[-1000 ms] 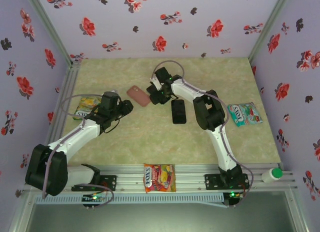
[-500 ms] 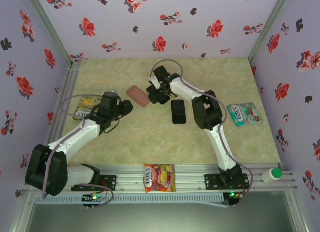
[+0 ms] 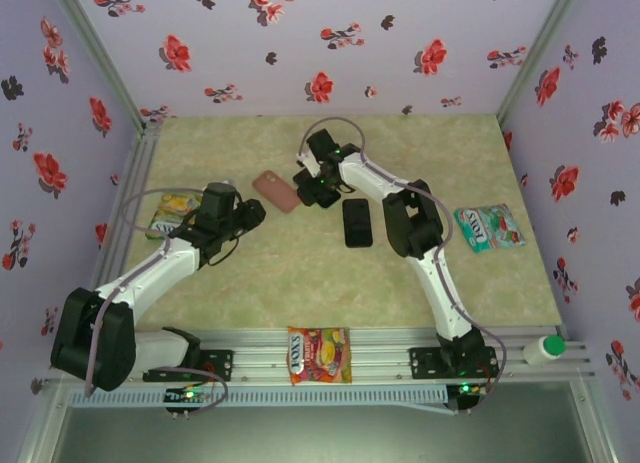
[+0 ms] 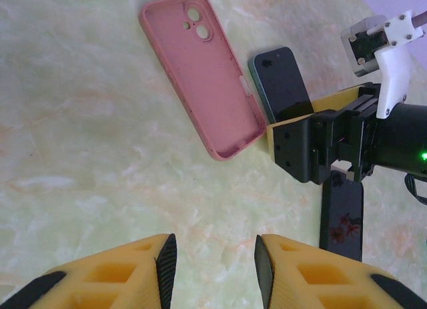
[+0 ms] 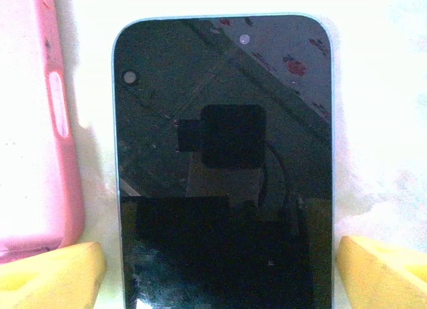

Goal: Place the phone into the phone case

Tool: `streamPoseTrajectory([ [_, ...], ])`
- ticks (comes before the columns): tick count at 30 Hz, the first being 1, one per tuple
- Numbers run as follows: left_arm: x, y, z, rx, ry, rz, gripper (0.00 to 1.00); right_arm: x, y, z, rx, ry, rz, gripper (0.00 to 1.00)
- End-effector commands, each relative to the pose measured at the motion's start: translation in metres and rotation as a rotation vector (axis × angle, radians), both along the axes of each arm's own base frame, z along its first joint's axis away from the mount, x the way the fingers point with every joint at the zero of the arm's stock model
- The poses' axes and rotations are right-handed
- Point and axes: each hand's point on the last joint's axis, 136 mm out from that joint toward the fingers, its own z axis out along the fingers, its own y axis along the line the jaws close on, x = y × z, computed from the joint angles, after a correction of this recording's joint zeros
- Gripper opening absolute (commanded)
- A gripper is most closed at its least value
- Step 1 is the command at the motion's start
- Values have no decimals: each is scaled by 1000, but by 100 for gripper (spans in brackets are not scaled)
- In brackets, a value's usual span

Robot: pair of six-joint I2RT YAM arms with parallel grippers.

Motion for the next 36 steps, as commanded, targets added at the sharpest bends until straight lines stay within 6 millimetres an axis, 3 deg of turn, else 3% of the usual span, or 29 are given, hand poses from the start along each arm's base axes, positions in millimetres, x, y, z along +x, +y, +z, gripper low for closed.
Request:
streamPoseTrajectory([
  [1,0,7,-3,16,3,27,41,-2,-1,-24,-5,45,9,85],
  [4,1,7,-4,18,6,25,40,-3,-2,-24,6,55,9,82],
  [6,2,6,-4,20,7,18,41,-3,-2,-25,7,60,12,90],
  [8,3,4,-5,26,9,10,40,-4,-3,-27,1,62,13,91],
  [13,10,0,-2,45,2,-12,41,-6,-7,-29,-14,62,10,73],
  [19,25,-5,2,46,-12,-34,41,-6,-12,-22,-22,31,5,63],
  [36,85,-17,-1,-43,-53,-99,41,-9,-9,12,57,2,-13,62],
])
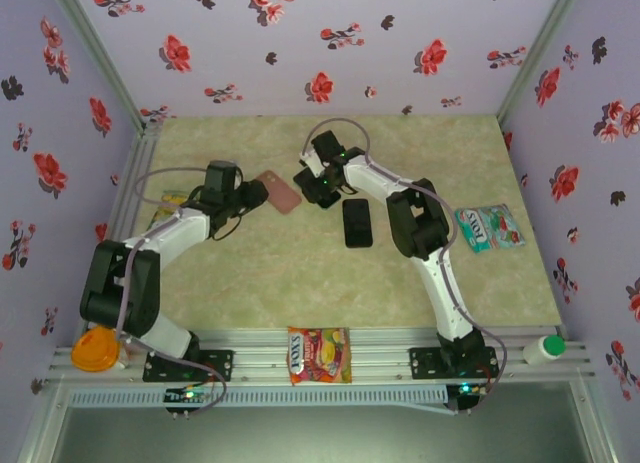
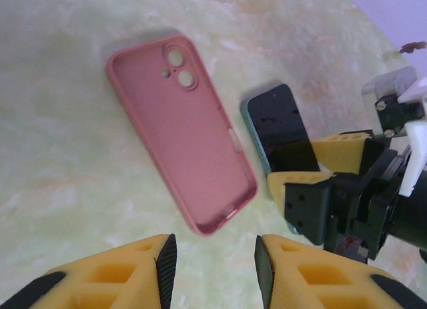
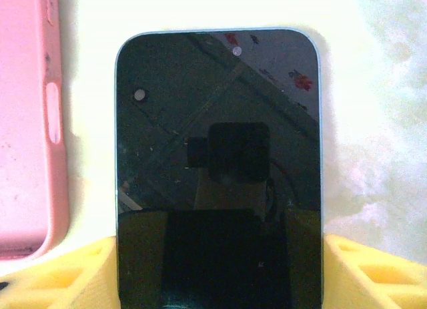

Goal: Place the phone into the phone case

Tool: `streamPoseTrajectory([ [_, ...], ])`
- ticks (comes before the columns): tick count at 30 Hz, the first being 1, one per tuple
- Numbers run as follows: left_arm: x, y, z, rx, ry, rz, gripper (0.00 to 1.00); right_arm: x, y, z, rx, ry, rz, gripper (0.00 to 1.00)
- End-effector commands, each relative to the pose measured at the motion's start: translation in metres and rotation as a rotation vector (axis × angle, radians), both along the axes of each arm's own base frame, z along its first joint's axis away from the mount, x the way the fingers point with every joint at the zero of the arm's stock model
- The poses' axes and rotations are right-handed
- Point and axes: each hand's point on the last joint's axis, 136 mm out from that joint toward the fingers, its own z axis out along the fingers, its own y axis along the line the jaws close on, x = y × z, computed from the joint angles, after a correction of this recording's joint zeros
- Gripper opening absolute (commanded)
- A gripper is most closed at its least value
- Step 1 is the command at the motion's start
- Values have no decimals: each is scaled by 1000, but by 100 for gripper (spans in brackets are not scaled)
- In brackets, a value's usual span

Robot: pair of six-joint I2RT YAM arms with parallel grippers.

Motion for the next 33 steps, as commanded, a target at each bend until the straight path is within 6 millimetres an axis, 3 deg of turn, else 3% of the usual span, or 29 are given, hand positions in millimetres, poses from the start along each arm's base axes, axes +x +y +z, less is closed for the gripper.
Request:
streamPoseTrajectory([
  [1,18,-9,12,-22,-56,-47,41,-11,-6,10,12,39,-13,62],
  [20,70,-20,-14,-95,-42,-138,47,-29,-4,42,42,9,6,61],
  [33,83,-39,-19,-160,-19,-277,46,-33,5,58,22,-30,36,61],
])
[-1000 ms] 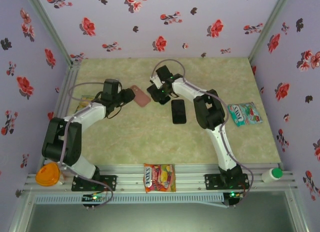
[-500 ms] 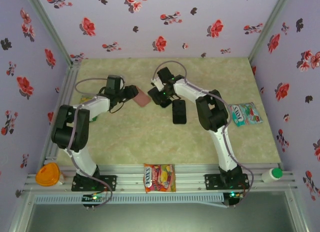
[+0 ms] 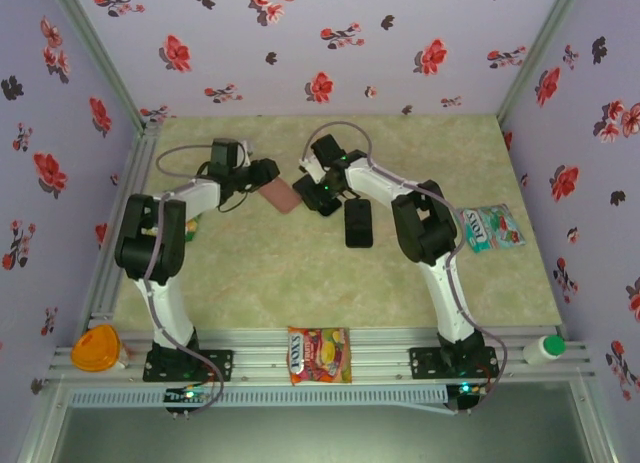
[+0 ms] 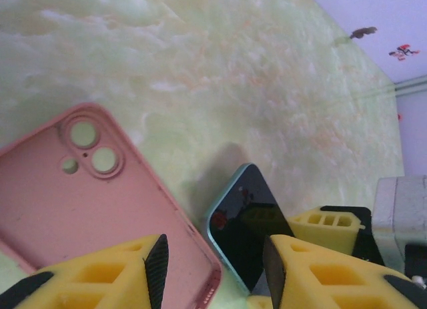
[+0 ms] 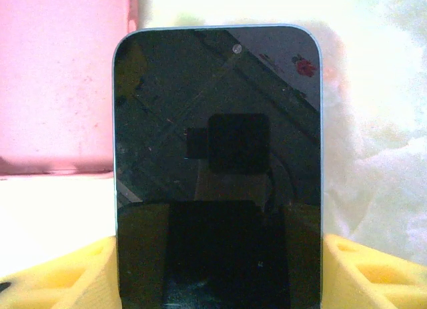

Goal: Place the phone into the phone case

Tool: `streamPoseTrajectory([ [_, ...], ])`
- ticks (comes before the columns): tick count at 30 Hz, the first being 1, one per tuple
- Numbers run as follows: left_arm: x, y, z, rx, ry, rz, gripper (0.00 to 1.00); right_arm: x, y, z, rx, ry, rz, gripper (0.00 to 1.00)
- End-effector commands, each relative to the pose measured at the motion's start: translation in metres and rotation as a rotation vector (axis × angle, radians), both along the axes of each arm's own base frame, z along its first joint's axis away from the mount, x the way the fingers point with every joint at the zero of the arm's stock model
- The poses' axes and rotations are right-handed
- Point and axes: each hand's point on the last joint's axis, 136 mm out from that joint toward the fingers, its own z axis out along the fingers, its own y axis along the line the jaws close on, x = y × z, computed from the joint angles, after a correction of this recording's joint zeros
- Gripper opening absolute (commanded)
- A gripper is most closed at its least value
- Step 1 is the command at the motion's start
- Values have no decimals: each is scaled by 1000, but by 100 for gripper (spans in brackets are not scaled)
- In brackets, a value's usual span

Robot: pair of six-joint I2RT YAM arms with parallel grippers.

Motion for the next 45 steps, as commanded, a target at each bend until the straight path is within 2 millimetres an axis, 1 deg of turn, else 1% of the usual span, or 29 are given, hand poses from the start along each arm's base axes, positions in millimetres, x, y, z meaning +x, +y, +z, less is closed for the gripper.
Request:
streamPoseTrajectory([
  [1,4,-7,1,-24,-7,-84,46,1,5,47,25,-80,8,61],
  [3,6,-9,-4,-23,13,-110,46,-2,5,50,24,-84,10,61],
  [8,13,-10,-7,-76,31,-165,48,-11,5,58,26,-95,21,60],
  [11,15,-12,-2,-117,29,-208,49,-17,4,63,17,-102,29,61],
  [16,14,-17,6,-144,34,-288,49,-27,3,67,5,-108,44,61],
  [22,4,-28,11,-203,62,-395,50,-40,3,71,12,-106,52,60],
  [23,3,-28,11,-205,67,-404,54,-43,3,72,13,-105,52,60],
  [24,1,-28,9,-202,72,-408,56,-45,3,72,15,-105,52,60],
  [29,-7,-28,0,-209,101,-430,56,-56,5,73,19,-106,63,60],
  [34,-18,-32,-1,-258,129,-478,56,-62,7,80,26,-118,72,60],
  [39,-31,-35,6,-299,141,-522,54,-67,7,87,31,-131,77,60],
  [45,-43,-38,11,-334,149,-559,53,-74,6,89,39,-136,85,60],
])
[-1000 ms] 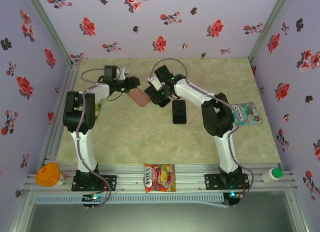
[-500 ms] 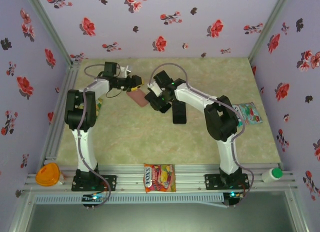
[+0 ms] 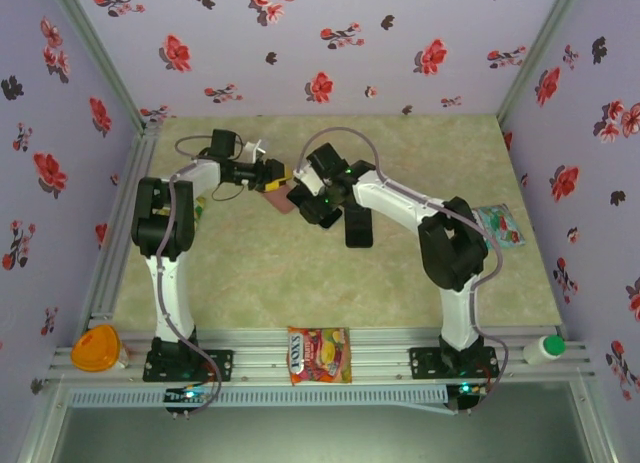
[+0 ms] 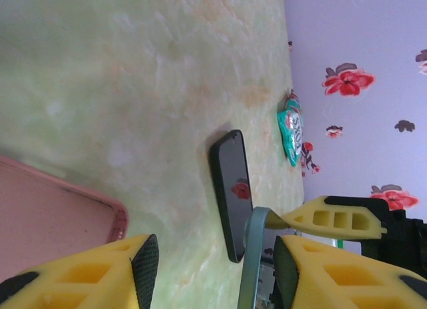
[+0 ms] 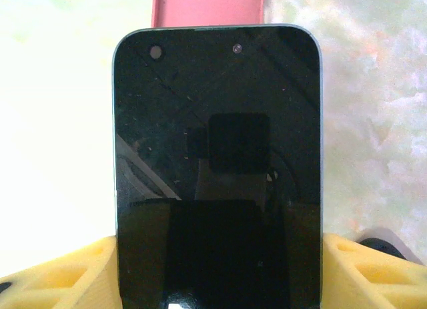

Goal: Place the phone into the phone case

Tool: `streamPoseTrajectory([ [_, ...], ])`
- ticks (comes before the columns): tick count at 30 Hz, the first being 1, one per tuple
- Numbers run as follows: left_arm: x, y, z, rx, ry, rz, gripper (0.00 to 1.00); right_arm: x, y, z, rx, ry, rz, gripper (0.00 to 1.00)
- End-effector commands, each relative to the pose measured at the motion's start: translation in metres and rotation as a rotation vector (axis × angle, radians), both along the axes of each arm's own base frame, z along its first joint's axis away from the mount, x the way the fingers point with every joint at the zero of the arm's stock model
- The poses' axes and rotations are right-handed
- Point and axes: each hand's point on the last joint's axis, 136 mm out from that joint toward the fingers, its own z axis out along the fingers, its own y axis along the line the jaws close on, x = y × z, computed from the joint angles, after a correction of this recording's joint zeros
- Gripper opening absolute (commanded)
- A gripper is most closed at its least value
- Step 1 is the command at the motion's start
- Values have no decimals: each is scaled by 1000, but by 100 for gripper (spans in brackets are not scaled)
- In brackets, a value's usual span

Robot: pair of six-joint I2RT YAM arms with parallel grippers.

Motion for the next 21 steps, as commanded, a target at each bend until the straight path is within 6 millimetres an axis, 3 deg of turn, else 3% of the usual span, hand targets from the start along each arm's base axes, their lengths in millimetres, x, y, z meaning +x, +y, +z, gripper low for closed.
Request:
streamPoseTrajectory([
  [1,-16,-1,9,-47,16,-56,52,0,5,25,43,-64,2,60],
  [10,-37,-13,15,-103,44,-138,52,-7,5,24,39,-69,10,60],
  [21,-58,-25,3,-70,87,-215,52,-8,6,26,37,-78,12,60],
])
